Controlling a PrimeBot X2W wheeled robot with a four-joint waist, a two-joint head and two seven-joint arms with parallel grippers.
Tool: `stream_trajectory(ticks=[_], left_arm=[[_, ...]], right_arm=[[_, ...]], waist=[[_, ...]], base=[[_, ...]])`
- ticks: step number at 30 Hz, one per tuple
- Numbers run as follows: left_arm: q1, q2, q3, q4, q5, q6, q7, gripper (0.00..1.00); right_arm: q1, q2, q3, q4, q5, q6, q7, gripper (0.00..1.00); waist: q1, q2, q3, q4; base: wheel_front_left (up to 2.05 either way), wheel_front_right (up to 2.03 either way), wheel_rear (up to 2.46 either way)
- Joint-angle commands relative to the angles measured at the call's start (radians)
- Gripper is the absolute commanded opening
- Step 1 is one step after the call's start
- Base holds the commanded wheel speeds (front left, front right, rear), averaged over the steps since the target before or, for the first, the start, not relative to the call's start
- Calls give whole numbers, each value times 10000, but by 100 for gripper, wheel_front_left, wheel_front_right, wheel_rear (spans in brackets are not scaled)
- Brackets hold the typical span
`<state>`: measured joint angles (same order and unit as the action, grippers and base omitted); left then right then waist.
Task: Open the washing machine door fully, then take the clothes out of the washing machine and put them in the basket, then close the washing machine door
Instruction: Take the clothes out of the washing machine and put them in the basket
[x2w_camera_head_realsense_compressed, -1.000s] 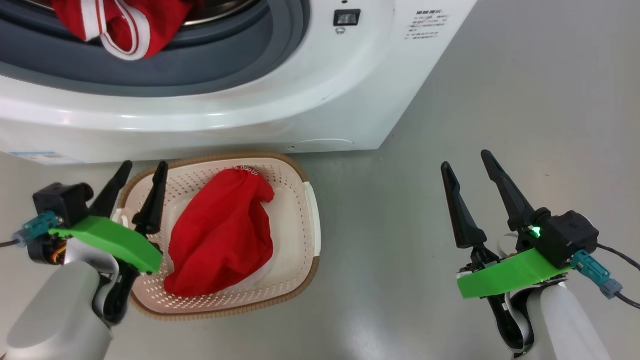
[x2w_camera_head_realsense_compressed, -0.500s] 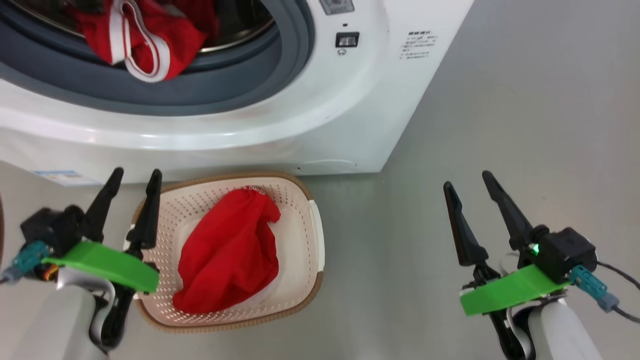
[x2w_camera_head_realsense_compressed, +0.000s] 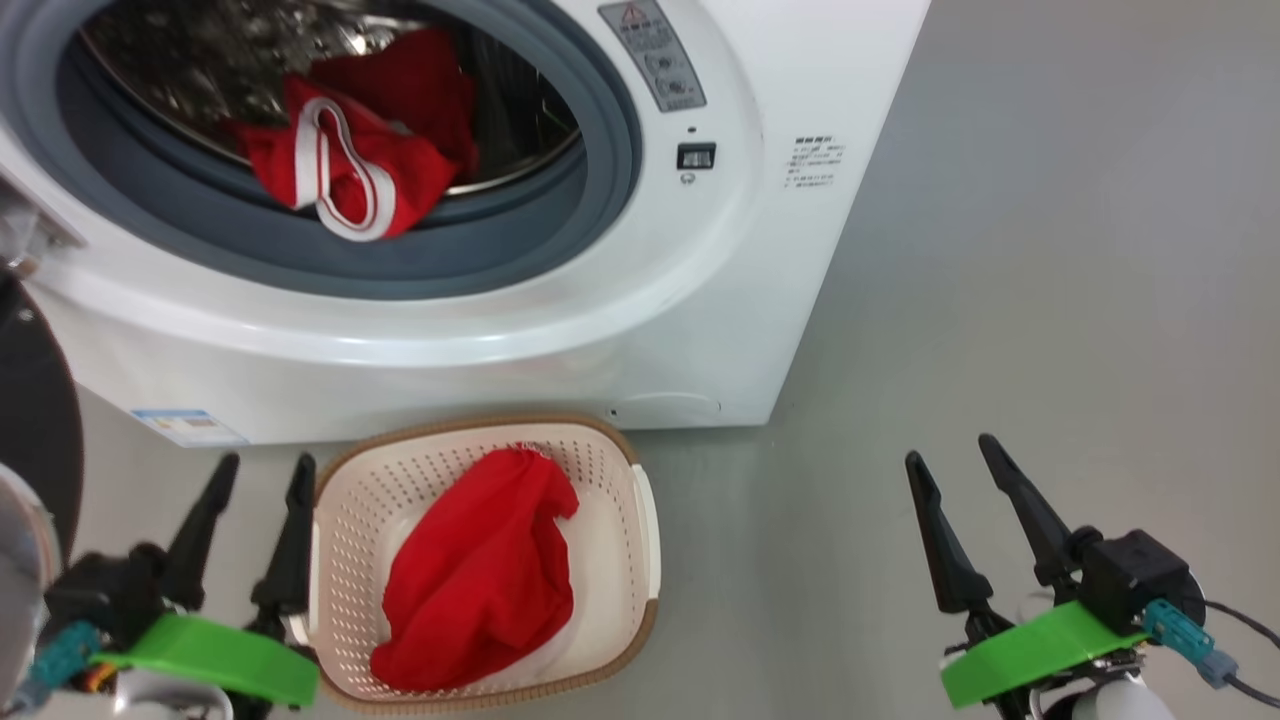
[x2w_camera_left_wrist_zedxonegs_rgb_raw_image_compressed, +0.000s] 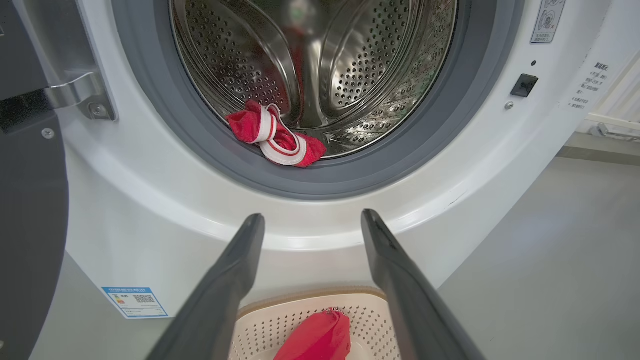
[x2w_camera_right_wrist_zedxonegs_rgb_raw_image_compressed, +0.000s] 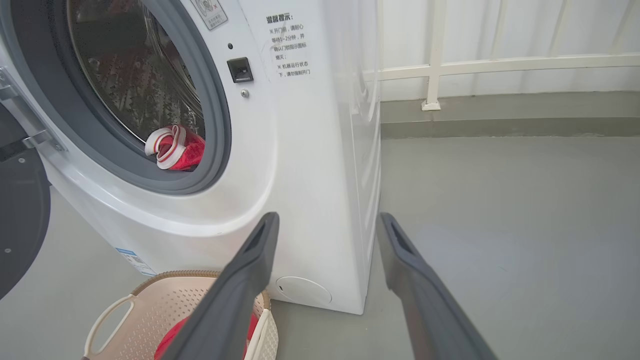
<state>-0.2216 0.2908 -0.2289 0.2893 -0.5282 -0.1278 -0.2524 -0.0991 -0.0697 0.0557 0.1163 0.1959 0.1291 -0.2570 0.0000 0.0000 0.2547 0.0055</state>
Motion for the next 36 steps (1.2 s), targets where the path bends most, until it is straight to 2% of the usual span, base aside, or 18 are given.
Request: stream_trajectory(ticks=[1, 22, 36], left_arm=[[153, 190, 483, -326, 143, -29, -93, 100], [2996, -637, 2072, -1899, 1003, -29, -93, 100], [3615, -826, 2395, -2243, 1285, -29, -93, 100]], right_arm=[[160, -122, 284, -168, 128, 16, -48, 100], [1556, -891, 216, -177, 674, 16, -48, 100], [1771, -961, 209, -217, 763, 16, -48, 100]], waist=[[0, 0, -424, 80], [0, 0, -1796, 146], [0, 0, -1928, 82]], base=[[0, 0, 0], [0, 0, 0], [0, 0, 0]])
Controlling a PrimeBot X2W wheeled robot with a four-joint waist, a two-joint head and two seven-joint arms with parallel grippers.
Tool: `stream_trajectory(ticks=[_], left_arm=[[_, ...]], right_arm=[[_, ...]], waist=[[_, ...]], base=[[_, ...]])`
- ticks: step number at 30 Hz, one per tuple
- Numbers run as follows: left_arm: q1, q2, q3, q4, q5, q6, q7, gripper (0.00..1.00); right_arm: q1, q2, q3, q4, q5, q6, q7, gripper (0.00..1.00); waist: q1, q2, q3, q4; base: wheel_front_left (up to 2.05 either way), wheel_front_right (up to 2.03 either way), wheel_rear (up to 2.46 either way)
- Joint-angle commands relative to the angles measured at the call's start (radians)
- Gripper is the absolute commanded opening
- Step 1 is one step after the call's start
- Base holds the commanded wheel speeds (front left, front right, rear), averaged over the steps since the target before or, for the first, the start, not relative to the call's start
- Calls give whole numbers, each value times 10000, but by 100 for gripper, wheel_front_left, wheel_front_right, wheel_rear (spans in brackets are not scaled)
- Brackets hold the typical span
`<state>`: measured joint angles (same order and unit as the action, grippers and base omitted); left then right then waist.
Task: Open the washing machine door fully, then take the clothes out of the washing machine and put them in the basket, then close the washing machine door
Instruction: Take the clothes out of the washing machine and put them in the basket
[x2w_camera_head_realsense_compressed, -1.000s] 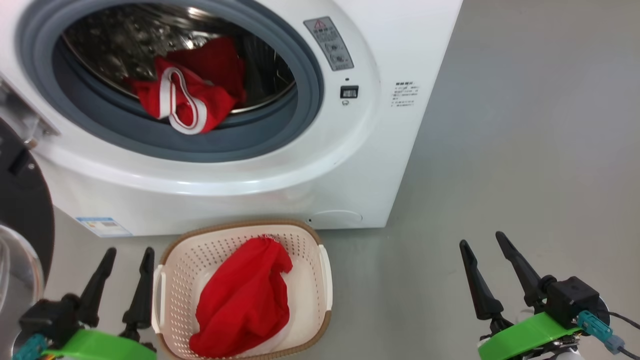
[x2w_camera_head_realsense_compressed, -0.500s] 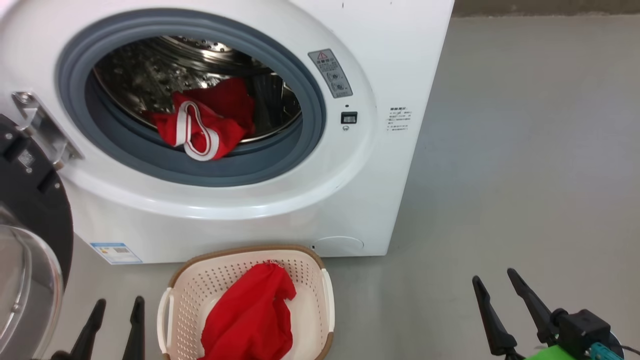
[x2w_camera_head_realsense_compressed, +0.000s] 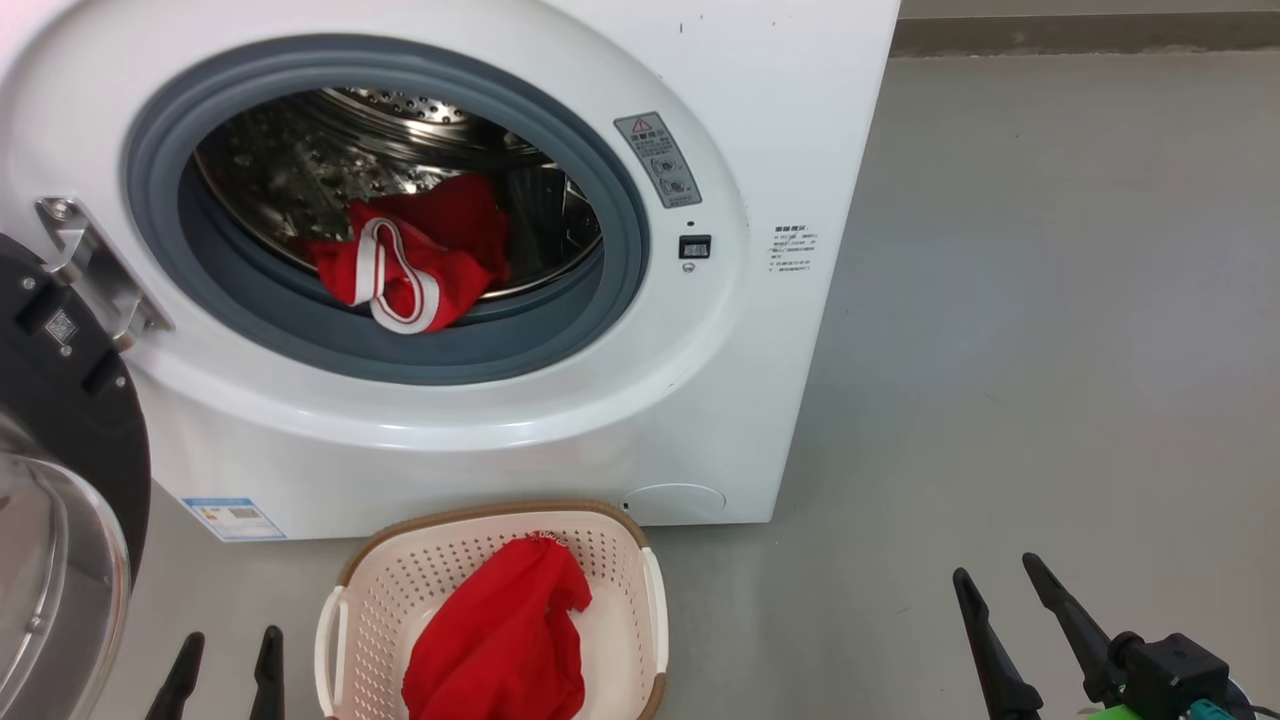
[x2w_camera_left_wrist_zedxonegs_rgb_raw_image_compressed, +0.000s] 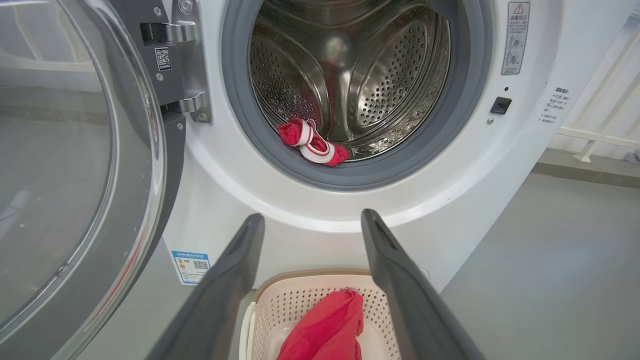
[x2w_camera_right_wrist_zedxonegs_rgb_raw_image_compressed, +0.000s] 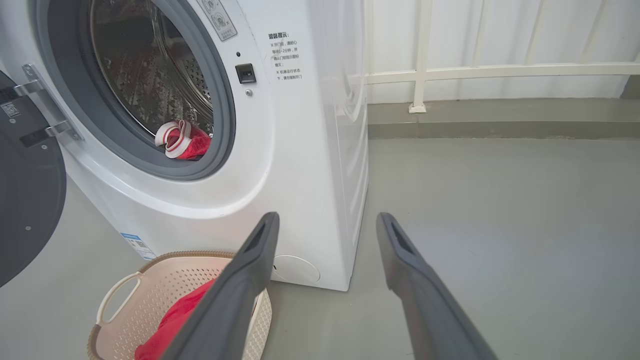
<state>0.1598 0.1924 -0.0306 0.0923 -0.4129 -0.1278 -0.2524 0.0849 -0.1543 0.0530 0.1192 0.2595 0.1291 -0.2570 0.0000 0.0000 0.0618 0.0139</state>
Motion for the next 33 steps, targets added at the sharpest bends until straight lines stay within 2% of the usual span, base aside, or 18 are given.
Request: stream_trajectory(ticks=[1, 12, 17, 25, 28, 33], left_arm=[[-201, 157, 414, -283, 138, -29, -93, 100], [-278, 195, 369, -314, 84, -29, -93, 100], [-818, 405, -154, 202, -142, -29, -93, 100], [-2587, 1014, -1017, 1276, -547, -29, -88, 100], [-3669, 1349, -1403, 1795, -558, -29, 130, 100], [-5209, 1586, -1858, 2607, -642, -29, 628, 100]], right_arm=[[-70, -109, 241, -246, 124, 16, -48, 100], [-149, -25, 261, -263, 76, 16, -48, 100], [-290, 108, 288, -277, -2, 16, -48, 100], [-848, 420, 397, -478, -244, 16, -48, 100], [-1130, 586, 446, -506, -373, 16, -48, 100], [-1602, 780, 597, -489, -528, 16, -48, 100]], waist=[[0, 0, 10, -8], [0, 0, 173, -58], [0, 0, 413, -48], [0, 0, 1388, -241], [0, 0, 1873, -333], [0, 0, 2466, -511]], base=[[0, 0, 0], [0, 0, 0], [0, 0, 0], [0, 0, 0], [0, 0, 0], [0, 0, 0]])
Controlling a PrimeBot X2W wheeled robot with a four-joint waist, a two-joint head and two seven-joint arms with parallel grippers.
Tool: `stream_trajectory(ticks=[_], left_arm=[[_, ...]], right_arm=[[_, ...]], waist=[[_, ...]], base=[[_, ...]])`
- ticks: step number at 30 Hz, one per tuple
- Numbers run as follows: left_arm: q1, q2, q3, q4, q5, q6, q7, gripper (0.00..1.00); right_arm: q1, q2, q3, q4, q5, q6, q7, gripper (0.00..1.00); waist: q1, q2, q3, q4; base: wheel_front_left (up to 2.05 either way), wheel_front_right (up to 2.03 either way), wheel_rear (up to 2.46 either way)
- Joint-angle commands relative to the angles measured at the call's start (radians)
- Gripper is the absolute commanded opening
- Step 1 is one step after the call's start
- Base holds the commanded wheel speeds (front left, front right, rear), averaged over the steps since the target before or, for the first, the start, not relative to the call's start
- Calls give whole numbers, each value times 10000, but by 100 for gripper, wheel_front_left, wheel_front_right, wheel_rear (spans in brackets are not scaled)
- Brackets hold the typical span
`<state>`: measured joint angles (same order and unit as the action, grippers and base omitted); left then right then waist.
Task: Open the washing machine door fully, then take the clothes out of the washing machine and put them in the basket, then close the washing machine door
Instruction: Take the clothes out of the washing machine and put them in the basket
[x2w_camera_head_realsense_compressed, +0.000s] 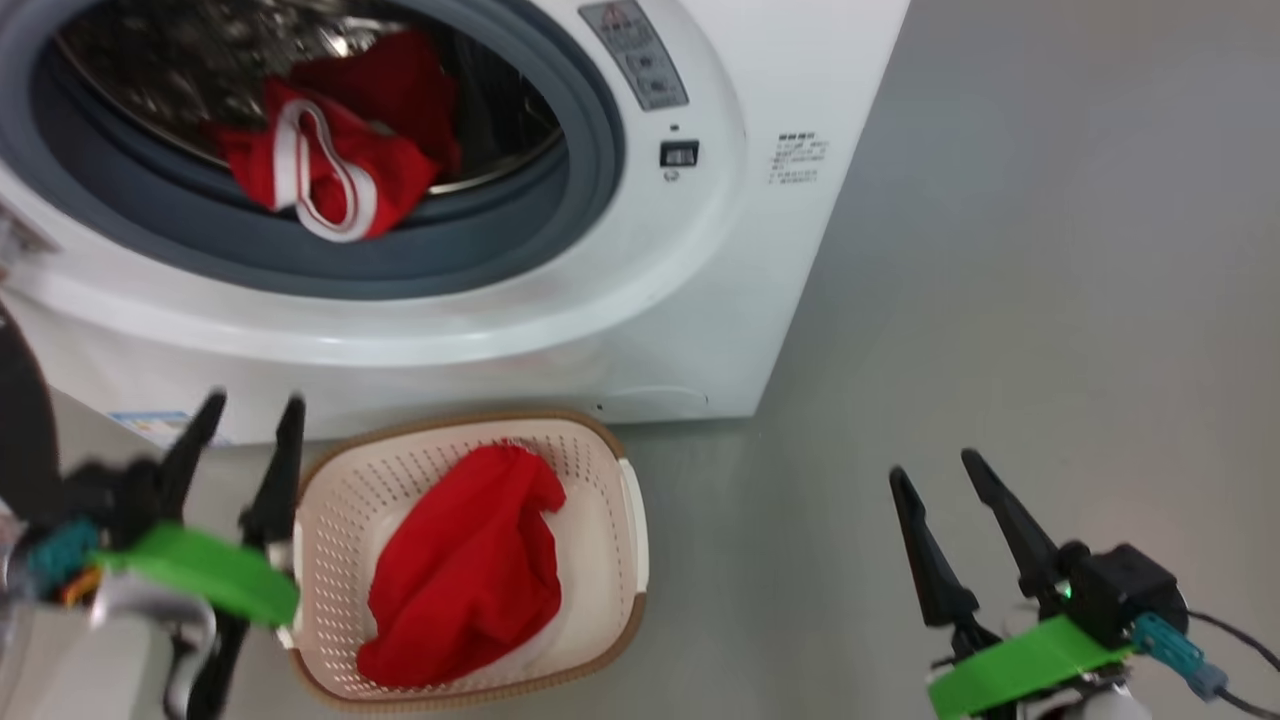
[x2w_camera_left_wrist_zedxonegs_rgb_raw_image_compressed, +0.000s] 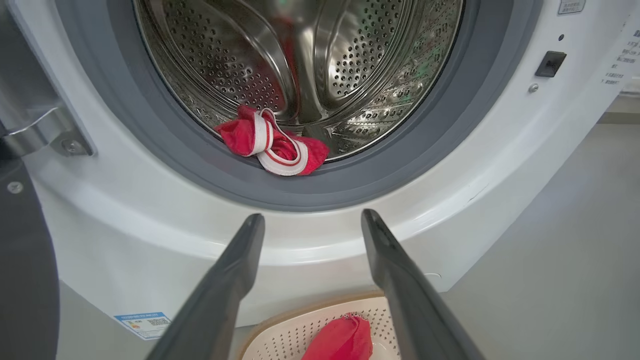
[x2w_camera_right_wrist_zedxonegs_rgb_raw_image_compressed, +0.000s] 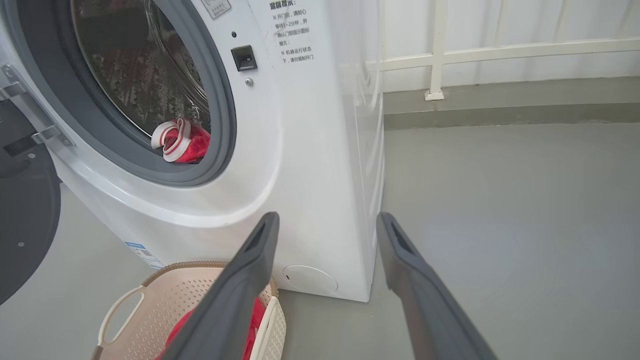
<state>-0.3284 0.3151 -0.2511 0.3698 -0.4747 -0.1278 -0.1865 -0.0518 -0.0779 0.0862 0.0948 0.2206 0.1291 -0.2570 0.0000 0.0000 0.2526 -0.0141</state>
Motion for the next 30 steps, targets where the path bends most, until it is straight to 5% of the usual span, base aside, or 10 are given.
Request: stream_trajectory(ticks=[1, 30], left_arm=[[-687, 392, 237, 38, -87, -29, 76, 100], [-7173, 1666, -2154, 5087, -1114, -29, 694, 100]], right_arm=[[-357, 62, 318, -236, -171, 16, -48, 100], [-2096, 276, 1316, -625, 898, 16, -48, 100]], waist=[[0, 0, 686, -291], [0, 0, 2860, -1898]], base=[[0, 0, 0], [0, 0, 0]])
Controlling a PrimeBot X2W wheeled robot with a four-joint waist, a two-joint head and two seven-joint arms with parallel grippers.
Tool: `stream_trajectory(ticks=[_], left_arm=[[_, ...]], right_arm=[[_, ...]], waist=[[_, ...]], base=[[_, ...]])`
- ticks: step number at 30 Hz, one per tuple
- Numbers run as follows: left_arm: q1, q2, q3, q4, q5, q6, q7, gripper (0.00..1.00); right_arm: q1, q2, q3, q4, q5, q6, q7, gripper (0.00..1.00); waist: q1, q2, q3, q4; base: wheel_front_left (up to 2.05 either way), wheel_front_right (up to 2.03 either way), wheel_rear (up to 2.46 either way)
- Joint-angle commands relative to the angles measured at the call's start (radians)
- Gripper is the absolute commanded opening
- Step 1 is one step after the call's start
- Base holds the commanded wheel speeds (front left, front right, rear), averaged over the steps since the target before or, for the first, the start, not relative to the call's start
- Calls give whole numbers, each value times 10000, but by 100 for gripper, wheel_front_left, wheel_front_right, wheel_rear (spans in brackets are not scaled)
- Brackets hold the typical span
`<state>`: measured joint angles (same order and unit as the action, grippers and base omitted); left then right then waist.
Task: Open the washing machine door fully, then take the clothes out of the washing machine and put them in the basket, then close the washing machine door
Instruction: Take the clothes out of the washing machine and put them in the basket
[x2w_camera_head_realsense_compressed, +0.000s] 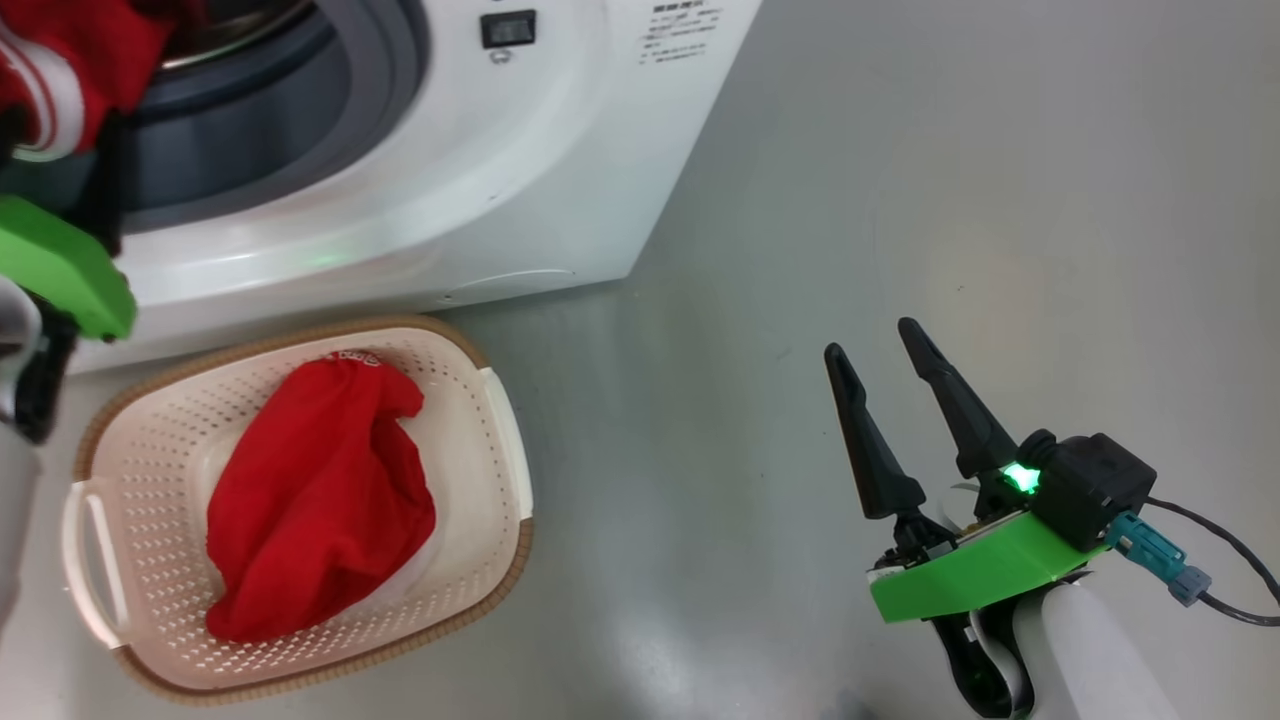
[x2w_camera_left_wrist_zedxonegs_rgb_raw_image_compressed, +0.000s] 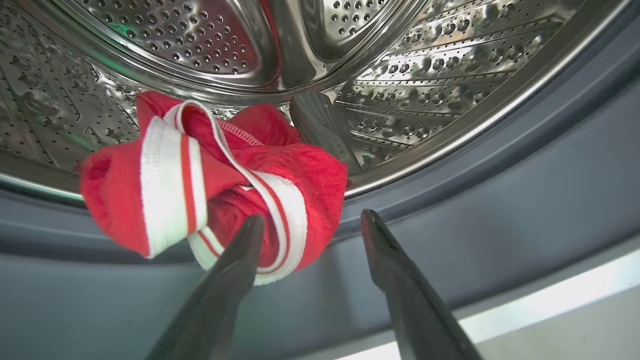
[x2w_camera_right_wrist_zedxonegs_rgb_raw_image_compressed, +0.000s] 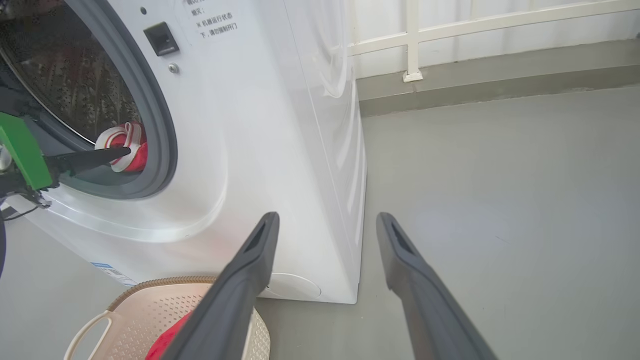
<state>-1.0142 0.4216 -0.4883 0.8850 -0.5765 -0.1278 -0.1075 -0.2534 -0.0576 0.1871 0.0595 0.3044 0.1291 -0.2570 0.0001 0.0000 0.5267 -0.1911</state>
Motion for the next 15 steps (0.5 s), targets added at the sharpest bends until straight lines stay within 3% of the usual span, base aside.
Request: stream_trajectory(ticks=[1, 15], left_arm=[[-460, 640, 151, 100, -103, -29, -127, 100], [-1569, 1113, -915, 1467, -600, -29, -188, 100]], right_arm=[[-100, 73, 344, -284, 91, 16, -48, 100], [-111, 73, 676, -382, 400, 16, -48, 100]], waist=[[-1, 0, 156, -166], [-1, 0, 459, -763]], base=[[0, 0, 0], [0, 0, 0]])
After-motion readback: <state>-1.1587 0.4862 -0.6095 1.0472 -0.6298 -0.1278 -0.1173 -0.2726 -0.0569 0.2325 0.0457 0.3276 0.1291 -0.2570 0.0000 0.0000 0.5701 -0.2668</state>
